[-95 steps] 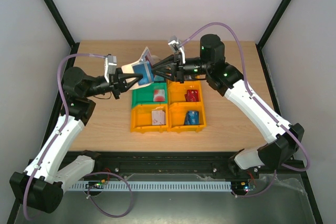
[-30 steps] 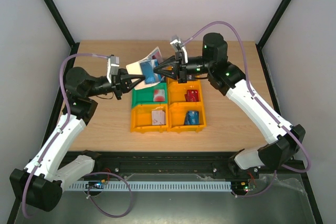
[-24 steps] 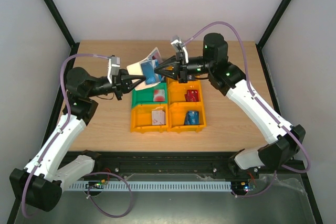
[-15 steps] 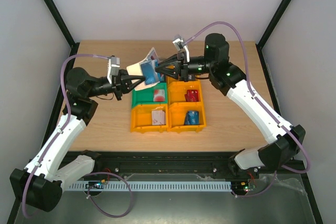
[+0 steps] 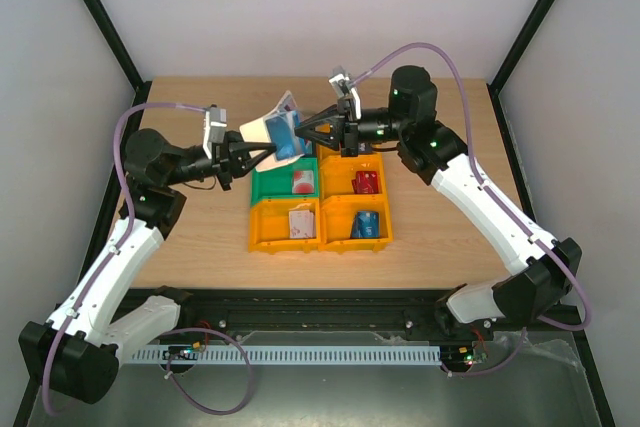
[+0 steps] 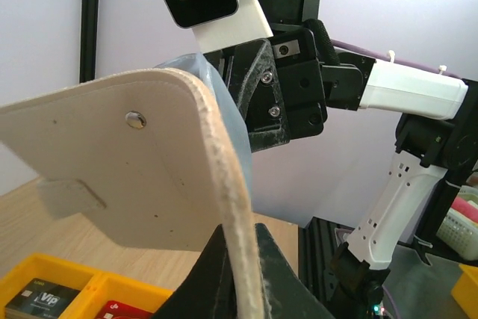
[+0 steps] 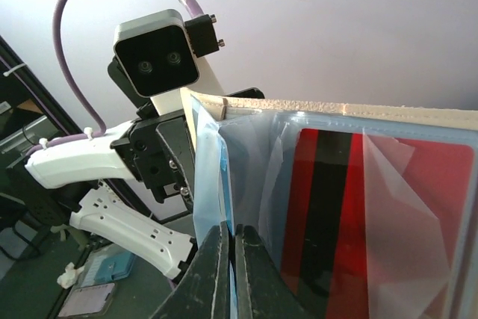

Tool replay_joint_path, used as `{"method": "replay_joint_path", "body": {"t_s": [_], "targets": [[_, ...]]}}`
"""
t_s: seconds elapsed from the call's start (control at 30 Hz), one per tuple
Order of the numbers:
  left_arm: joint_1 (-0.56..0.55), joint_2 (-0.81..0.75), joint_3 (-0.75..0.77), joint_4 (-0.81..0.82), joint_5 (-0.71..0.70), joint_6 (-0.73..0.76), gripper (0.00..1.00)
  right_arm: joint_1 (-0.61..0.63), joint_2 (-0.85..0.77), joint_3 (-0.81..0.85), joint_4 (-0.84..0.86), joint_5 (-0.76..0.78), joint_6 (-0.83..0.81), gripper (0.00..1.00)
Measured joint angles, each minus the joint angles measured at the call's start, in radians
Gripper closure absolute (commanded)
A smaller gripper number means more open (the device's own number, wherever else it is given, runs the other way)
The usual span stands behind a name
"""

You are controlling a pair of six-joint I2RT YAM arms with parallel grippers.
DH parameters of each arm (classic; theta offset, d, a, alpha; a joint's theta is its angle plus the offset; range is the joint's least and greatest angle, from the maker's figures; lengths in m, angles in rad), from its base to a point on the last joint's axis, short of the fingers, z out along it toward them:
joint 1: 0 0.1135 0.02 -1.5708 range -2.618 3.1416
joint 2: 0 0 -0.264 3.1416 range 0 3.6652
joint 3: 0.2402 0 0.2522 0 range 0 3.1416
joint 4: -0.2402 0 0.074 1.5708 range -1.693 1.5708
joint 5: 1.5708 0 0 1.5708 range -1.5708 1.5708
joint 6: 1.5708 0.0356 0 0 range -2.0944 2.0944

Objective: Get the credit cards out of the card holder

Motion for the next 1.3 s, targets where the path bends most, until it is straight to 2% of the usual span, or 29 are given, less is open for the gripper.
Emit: {"method": "replay_joint_path", "body": {"t_s": [0.1,0.17,0.47,0.87,1.1,1.3], "targets": [[0.0,0.0,0.0,0.0,-0.007,-0.003,0.86,-0.002,0.0,0.0,0.006,-0.008,-0.001,0.98],[0.0,0.0,0.0,0.001,-0.01,-0.004,0.85,-0.005,0.0,0.0,0.008,-0.009,0.0,0.98],[0.0,-0.002,-0.005,0.001,-0.016,-0.008,0.98,-0.023,-0.001,0.0,0.003,-0.016,-0.012,0.98],[0.013,-0.036,-0.037,-0.029,-0.07,-0.005,0.98,-0.07,-0.011,0.007,-0.088,0.012,-0.09,0.98],[0.057,-0.097,-0.101,-0.095,-0.232,-0.016,0.98,-0.182,-0.03,0.006,-0.139,0.178,-0.102,0.98],[0.144,-0.161,-0.209,-0.106,-0.371,-0.106,0.98,-0.192,0.018,0.054,-0.228,0.361,-0.088,0.98]]}}
